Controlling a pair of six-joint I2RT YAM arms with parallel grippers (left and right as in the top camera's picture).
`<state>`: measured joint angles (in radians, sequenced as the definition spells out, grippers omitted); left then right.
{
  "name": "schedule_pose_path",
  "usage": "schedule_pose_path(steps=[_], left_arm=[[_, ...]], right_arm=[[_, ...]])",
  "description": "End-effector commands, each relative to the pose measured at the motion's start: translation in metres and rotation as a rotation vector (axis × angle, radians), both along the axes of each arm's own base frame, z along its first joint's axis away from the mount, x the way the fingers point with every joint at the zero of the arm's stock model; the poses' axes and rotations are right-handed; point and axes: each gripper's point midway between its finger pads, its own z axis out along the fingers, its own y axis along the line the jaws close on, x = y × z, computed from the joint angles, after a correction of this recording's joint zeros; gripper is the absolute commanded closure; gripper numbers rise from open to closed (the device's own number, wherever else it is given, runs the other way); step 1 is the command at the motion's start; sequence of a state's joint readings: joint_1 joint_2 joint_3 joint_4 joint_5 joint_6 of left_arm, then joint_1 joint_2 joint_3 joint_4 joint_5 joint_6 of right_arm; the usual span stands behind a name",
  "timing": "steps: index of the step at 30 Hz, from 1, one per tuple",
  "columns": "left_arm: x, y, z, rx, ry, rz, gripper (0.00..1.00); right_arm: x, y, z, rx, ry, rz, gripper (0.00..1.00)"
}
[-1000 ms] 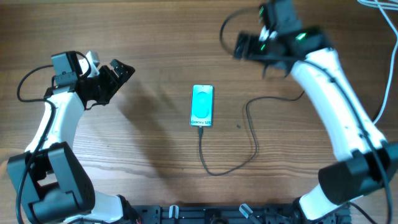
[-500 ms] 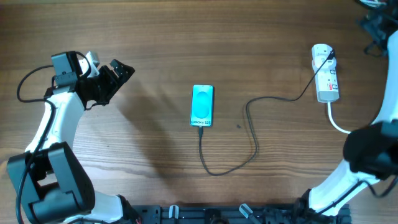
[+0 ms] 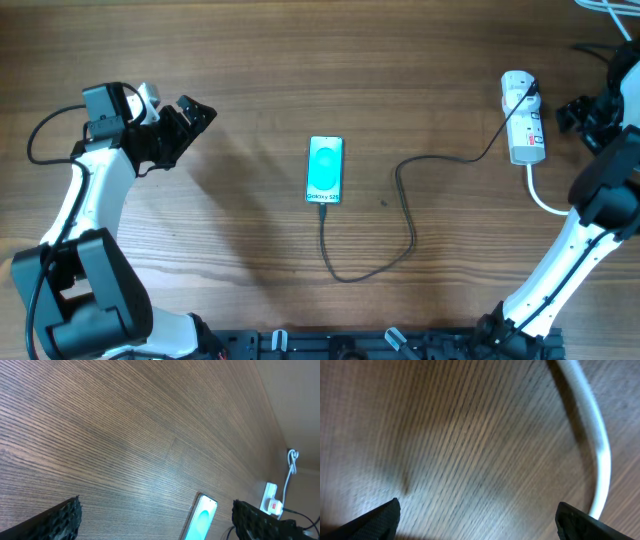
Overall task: Plug charger to phone and switch on socket
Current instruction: 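Move the right gripper over the white power strip's switch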
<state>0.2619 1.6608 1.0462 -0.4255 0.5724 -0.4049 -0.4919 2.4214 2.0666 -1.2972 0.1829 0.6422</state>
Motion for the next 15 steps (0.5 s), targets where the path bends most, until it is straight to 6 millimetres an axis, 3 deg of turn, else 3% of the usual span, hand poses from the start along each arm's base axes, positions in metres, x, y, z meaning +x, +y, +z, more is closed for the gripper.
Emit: schedule_pose_path(steps=[1,5,10,15], left_arm=[[0.000,0.003,-0.003,0.005,0.005,0.007,0.00],[0.000,0.003,-0.003,0.005,0.005,0.006,0.00],[0.000,0.003,-0.003,0.006,0.005,0.007,0.00],[0.000,0.003,-0.003,0.005,0.005,0.007,0.00]], right_arm=[[-0.001,0.005,-0.009,0.029,0.020,0.037,0.00],[0.033,0.036,-0.006,0.279,-0.195,0.253,0.00],[0.041,0.025,-0.005,0.256,-0.238,0.295,0.00],[0.047,0.033,-0.003,0.302,-0.283,0.365,0.00]])
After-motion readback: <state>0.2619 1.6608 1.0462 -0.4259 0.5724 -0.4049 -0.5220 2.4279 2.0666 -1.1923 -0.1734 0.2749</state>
